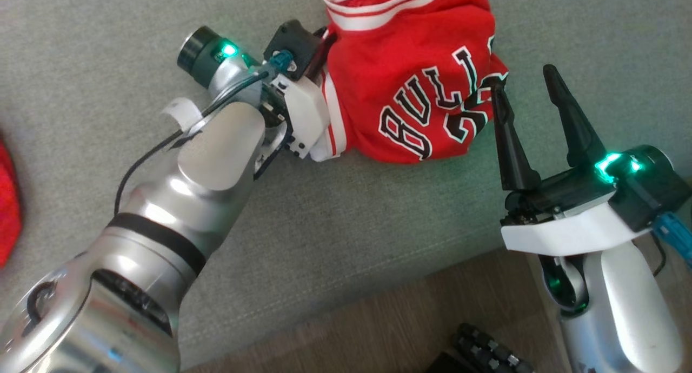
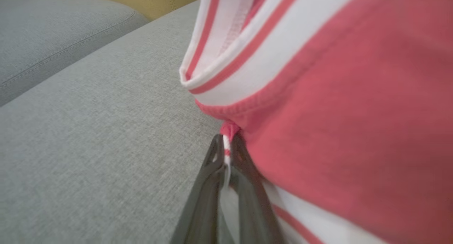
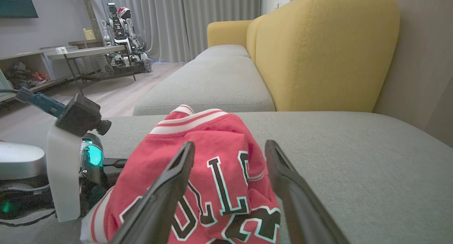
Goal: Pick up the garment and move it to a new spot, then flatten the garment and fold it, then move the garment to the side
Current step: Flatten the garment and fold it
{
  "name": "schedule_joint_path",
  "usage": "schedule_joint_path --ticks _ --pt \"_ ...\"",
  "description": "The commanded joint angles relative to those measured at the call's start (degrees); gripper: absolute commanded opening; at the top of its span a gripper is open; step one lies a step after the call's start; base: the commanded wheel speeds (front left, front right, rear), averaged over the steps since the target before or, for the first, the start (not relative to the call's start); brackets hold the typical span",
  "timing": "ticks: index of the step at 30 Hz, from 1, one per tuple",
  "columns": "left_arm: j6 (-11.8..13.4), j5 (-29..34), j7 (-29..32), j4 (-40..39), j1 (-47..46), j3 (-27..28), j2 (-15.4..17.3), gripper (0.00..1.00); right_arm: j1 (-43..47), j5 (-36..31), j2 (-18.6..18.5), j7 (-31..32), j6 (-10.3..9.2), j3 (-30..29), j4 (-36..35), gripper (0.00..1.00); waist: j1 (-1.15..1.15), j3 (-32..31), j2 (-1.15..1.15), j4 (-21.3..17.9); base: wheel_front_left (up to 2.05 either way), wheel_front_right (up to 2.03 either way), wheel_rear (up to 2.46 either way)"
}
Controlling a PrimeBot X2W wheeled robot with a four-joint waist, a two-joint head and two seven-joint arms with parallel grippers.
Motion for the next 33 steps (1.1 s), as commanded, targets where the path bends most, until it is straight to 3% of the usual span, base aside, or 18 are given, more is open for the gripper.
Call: schedule_joint_path --ticks 1,6,11,16,21,23,27,28,33 --pt "0.07 -0.74 0.40 -0.11 0.10 0.03 0.73 0.00 -0.15 0.54 0.01 -0.36 -0.01 1.18 -2.02 1.00 0.00 -0.72 0.00 0.30 0.00 0.00 0.00" --pt "2.78 -2.28 -1.46 -2.55 -0.95 -1.83 0.73 0.00 0.58 0.56 0.01 -0.36 -0.01 1.23 -1.74 1.00 0.00 -3.66 0.00 1.29 0.00 0.00 0.00" --pt "5.57 -4.07 -2.94 -11.20 -3.16 -1.44 0.73 0.00 1.92 1.60 0.01 -0.36 -0.01 1.97 -1.10 1.00 0.00 -8.29 0.00 1.13 0.00 0.00 0.00" --pt "4.49 -10.65 -0.14 -19.84 -4.41 -0.18 0.73 0.00 3.62 2.59 0.01 -0.36 -0.01 3.00 -0.51 1.00 0.00 -12.55 0.00 -0.65 0.00 0.00 0.00" --pt "2.60 -23.64 7.46 -29.76 -7.38 1.15 0.73 0.00 3.45 3.76 0.01 -0.36 -0.01 3.63 -0.46 1.00 0.00 -14.59 0.00 -3.88 0.00 0.00 0.00" --pt "3.51 -29.54 9.18 -32.66 -9.43 2.00 0.73 0.00 3.17 4.51 0.01 -0.36 -0.01 3.96 -0.55 1.00 0.00 -15.10 0.00 -5.51 0.00 0.00 0.00" --pt "7.91 -40.55 8.67 -34.19 -14.16 5.05 0.73 0.00 2.79 6.37 0.01 -0.36 -0.01 4.02 -0.91 1.00 0.00 -15.88 0.00 -8.40 0.00 0.00 0.00" --pt "7.91 -40.55 8.67 -34.19 -14.16 5.05 0.73 0.00 2.79 6.37 0.01 -0.36 -0.01 4.02 -0.91 1.00 0.00 -15.88 0.00 -8.40 0.00 0.00 0.00" --pt "13.19 -49.95 0.64 -31.80 -21.50 8.80 0.73 0.00 3.15 7.18 0.01 -0.36 -0.01 3.69 -1.07 1.00 0.00 -16.45 0.00 -9.18 0.00 0.00 0.00"
